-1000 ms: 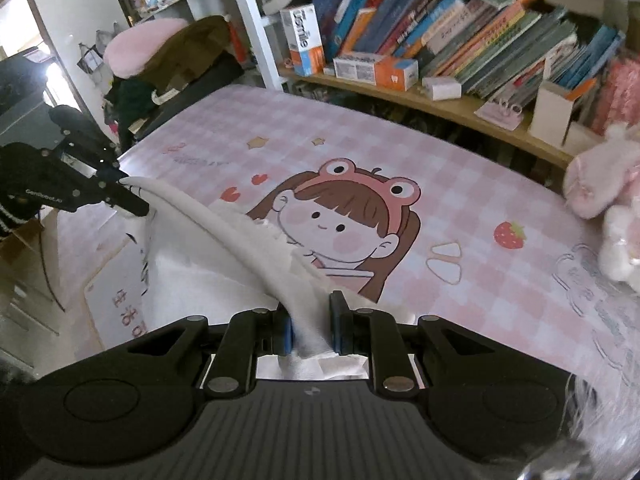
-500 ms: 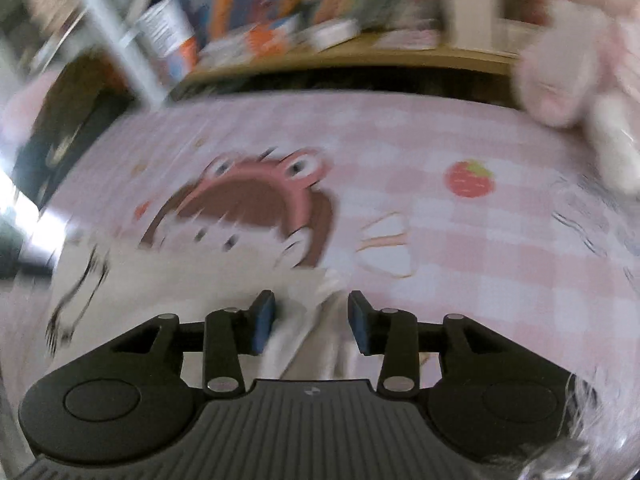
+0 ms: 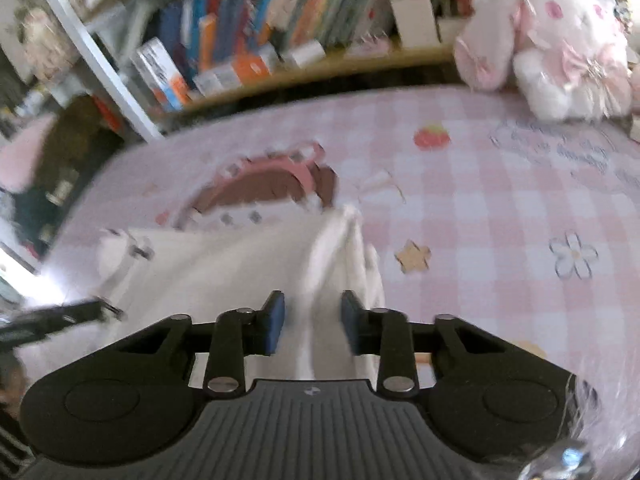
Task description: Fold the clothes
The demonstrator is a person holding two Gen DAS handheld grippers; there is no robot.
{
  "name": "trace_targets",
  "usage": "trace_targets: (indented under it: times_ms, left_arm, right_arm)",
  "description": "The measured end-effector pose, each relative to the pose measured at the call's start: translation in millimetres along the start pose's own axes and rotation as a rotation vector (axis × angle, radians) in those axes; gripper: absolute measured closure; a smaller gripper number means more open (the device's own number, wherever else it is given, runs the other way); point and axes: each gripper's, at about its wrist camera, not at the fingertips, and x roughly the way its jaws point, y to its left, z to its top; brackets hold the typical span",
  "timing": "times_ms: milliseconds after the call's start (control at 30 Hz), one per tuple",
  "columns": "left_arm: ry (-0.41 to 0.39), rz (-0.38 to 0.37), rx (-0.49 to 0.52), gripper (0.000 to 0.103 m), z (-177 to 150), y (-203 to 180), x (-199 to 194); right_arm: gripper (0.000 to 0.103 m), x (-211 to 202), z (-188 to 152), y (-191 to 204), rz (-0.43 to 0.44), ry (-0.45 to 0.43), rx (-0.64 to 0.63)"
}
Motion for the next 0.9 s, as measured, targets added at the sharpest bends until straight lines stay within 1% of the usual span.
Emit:
trace_targets:
  times_ms: [33, 67, 133, 200, 300, 333, 367, 400, 433, 533, 567, 600, 733, 767, 867, 900]
  left_arm:
    - [0.003, -0.002, -0.004, 0.078, -0.8, 0.3, 0.3]
    - [0.006, -0.004, -0.009, 0.078, -1.5, 0.6, 0.7]
    - [0.013, -0.008, -0.018, 0.078, -2.4, 1.6, 2.6]
    - [0.022, -0.010, -0.025, 0.078, -2.1, 2.8, 6.7]
    - [0.048, 0.008, -0.031, 0.073, -3.3, 4.0, 14.7]
    - [0.048, 0.010, -0.042, 0.074, -4.2, 4.6, 16.2]
    - [0.039, -0.012, -0.073, 0.077, -5.0, 4.9, 13.4]
    - [0.030, -0.037, -0.105, 0.087, -5.7, 5.2, 10.2]
    - [0.021, -0.061, -0.138, 0.101, -6.4, 5.5, 6.9]
    - [-0.093, -0.177, -0.320, 0.101, -6.2, 5.8, -29.4]
    - [-0.107, -0.181, -0.368, 0.101, -8.3, 8.4, -36.2]
    - [-0.103, -0.172, -0.398, 0.101, -10.9, 12.3, -36.7]
    - [0.025, -0.073, -0.546, 0.100, -27.9, 48.2, 2.9]
    - [0.018, -0.076, -0.557, 0.099, -30.1, 51.6, 8.2]
    - [-0.047, -0.077, -0.569, 0.094, -32.2, 51.3, 5.1]
    - [-0.047, -0.072, -0.563, 0.089, -31.7, 51.0, 2.5]
  right_arm:
    - [0.096, 5.8, -2.8, -1.0, -0.021, 0.003, 0.009]
    - [0.098, 7.8, -4.6, -5.9, -0.007, -0.001, 0.047]
    - [0.099, 10.4, -6.8, -13.2, 0.015, -0.007, 0.102]
    - [0.099, 10.2, -6.8, -13.5, 0.017, -0.002, 0.097]
    - [0.099, 10.9, -6.6, -12.2, 0.014, 0.004, 0.078]
    - [0.099, 11.1, -7.2, -12.1, 0.012, 0.003, 0.077]
    - [0.099, 11.2, -7.3, -12.3, 0.012, 0.002, 0.079]
    - [0.099, 11.0, -7.4, -12.9, 0.015, 0.003, 0.080]
    - [0.099, 10.7, -7.5, -13.5, 0.017, 0.003, 0.081]
    - [0.100, 9.5, -8.4, -14.6, 0.021, 0.005, 0.083]
    - [0.100, 9.7, -8.5, -14.3, 0.019, 0.005, 0.082]
    - [0.100, 10.0, -8.5, -13.4, 0.017, 0.005, 0.079]
    - [0.100, 11.6, -8.8, -11.1, 0.016, 0.006, 0.067]
    - [0.100, 12.1, -8.9, -11.1, 0.017, 0.006, 0.064]
    - [0.100, 11.7, -9.5, -13.5, 0.022, 0.006, 0.072]
    - [0.100, 11.6, -9.9, -14.7, 0.026, 0.005, 0.080]
